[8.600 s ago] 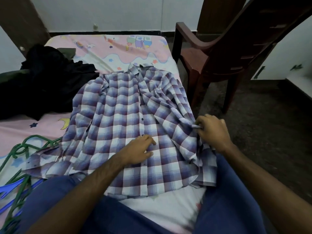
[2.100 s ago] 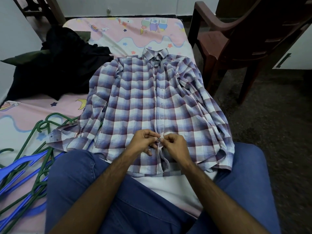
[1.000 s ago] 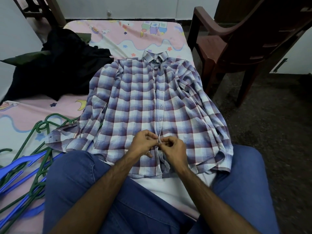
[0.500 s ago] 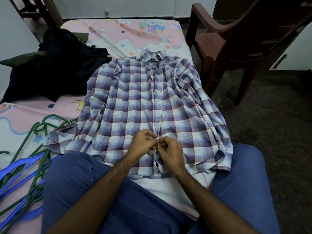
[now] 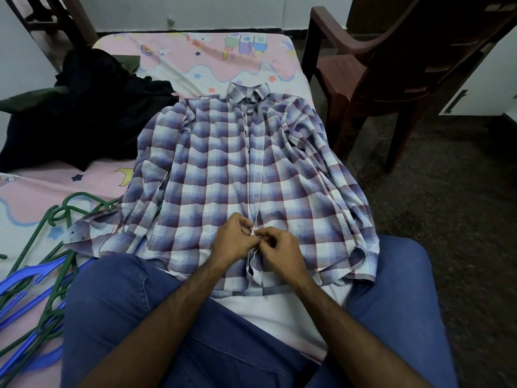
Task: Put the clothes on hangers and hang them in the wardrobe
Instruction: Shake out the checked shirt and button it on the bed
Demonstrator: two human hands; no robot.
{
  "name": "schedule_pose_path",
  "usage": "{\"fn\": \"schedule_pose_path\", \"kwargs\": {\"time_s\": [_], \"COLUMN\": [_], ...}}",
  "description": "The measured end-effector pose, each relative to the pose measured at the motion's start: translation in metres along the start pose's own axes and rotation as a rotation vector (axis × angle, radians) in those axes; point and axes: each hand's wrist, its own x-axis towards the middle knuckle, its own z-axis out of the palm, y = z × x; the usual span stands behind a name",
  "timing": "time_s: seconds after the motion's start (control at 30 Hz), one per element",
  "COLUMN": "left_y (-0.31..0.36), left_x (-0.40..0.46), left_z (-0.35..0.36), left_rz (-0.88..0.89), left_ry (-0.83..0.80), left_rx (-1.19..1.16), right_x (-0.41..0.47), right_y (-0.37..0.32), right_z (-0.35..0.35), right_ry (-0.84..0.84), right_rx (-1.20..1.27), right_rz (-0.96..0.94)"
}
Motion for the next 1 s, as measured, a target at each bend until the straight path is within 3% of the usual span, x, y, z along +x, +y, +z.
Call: {"fn": "schedule_pose_path", "kwargs": {"time_s": [0.17,0.4,0.57,0.67,0.77,0.9,1.0], "left_y": [0.0,-0.004,-0.005,-0.007,-0.005,-0.001,-0.001], "left_x": [0.001,0.01,0.011,0.011,0.007,0.0,-0.003], "left_z": [0.001,-0.013,-0.017,-0.022,-0.02,-0.012,-0.018], "left_rz": [0.023,-0.131,-0.145,-0.147,-0.132,-0.062,0.051], "left_ry": [0.006,-0.156,-0.218,-0.26,-0.236,-0.157,-0.112], "left_rx": [0.065,-0.299,-0.402,-0.479,-0.456,-0.319,-0.127], "right_x": [-0.001,0.013,0.029,0.034,0.027,0.013,-0.001], "right_y": [0.0,-0.003,-0.008,-0.008,-0.006,-0.008,-0.01], "right_z": [0.003,0.006,-0.009,-0.015,-0.018,-0.032,-0.062], "right_ry": [0.036,0.072,-0.048,-0.047,-0.057,-0.201,-0.402], "right_rx": [-0.018,-0.042,0.015,-0.15,-0.192,0.007,-0.236], "right_rz": [-0.022,0.094,0.226,0.199,0.128,0.087,-0.073]}}
